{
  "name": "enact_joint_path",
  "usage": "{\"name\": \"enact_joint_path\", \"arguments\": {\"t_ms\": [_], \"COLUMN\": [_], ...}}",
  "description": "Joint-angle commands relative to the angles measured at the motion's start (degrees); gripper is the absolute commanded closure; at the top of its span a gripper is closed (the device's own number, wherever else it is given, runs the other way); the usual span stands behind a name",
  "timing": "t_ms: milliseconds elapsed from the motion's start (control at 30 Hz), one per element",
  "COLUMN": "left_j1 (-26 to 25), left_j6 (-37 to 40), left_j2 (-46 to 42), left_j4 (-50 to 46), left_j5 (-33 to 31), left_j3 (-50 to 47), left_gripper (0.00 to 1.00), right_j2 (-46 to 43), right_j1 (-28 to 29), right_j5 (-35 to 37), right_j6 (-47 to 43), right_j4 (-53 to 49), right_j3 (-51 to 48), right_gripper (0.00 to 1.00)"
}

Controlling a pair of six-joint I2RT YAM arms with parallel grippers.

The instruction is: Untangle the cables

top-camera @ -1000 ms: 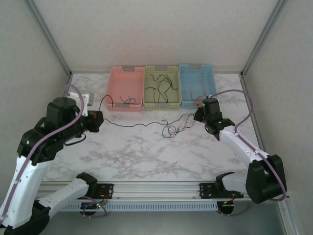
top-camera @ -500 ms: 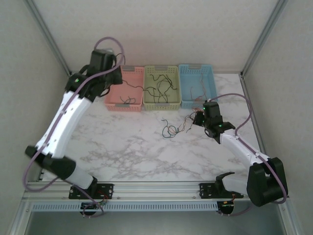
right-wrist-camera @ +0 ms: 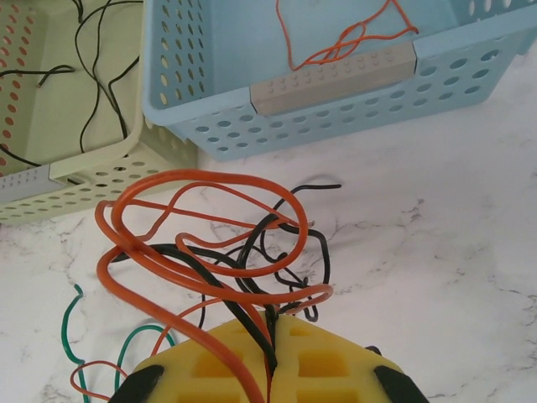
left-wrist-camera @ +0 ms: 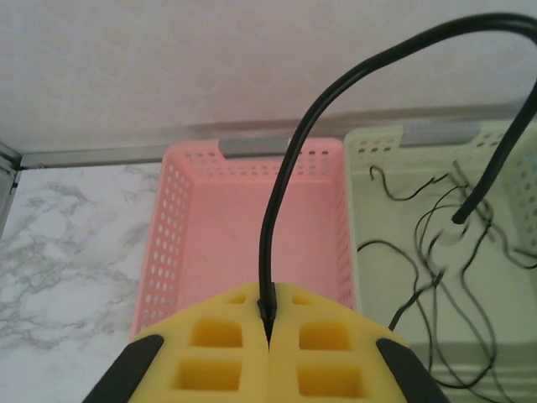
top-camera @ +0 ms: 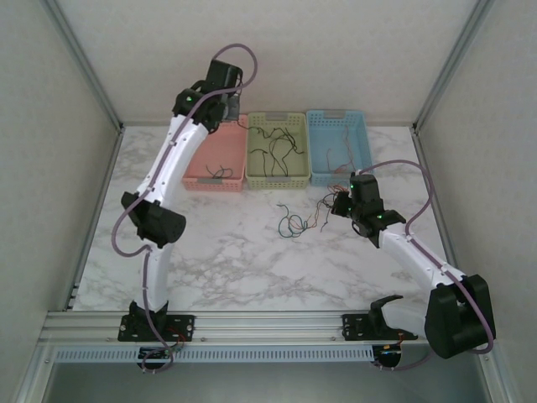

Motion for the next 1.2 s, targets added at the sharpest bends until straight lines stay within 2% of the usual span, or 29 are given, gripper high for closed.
{"name": "enact_joint_path", "arguments": {"t_ms": [0, 133, 267, 633, 967, 1167], "left_j1": [-1.23, -3.55, -4.04, -5.28, -6.33, -6.33], "left_j6": [2.27, 4.15, 2.60, 0.96, 3.23, 3.64], "left_j2": [4.72, 10.23, 15.81, 21.05, 27.54, 27.38], "left_j4": [-1.97, -0.15, -1.30, 0.51, -2.23, -2.78], "left_j5": [-0.13, 1.60, 4.80, 10.35, 9.05, 8.53], "left_j3": [1.75, 2.26, 4.85, 4.89, 4.88, 4.89], "left_gripper": [1.00, 1.00, 1.00, 1.00, 1.00, 1.00], "right_j2": [-0.76, -0.66, -0.73, -1.83, -1.98, -1.83], "right_j1": [-0.42, -0.48, -0.48, -0.54, -0.53, -0.54], "right_j5": [-1.03, -1.38, -1.54, -1.84, -2.82, -3.24], "right_j6": [-0.90, -0.85, -0.73, -0.65, 0.39, 0.40], "right_j4": [-0.36, -0.55, -0.74, -1.25, -0.48, -0.26], "right_j3": [0.15, 0.16, -0.15, -0.81, -1.29, -1.68], "right_gripper": [1.00, 1.00, 1.00, 1.00, 1.00, 1.00]}}
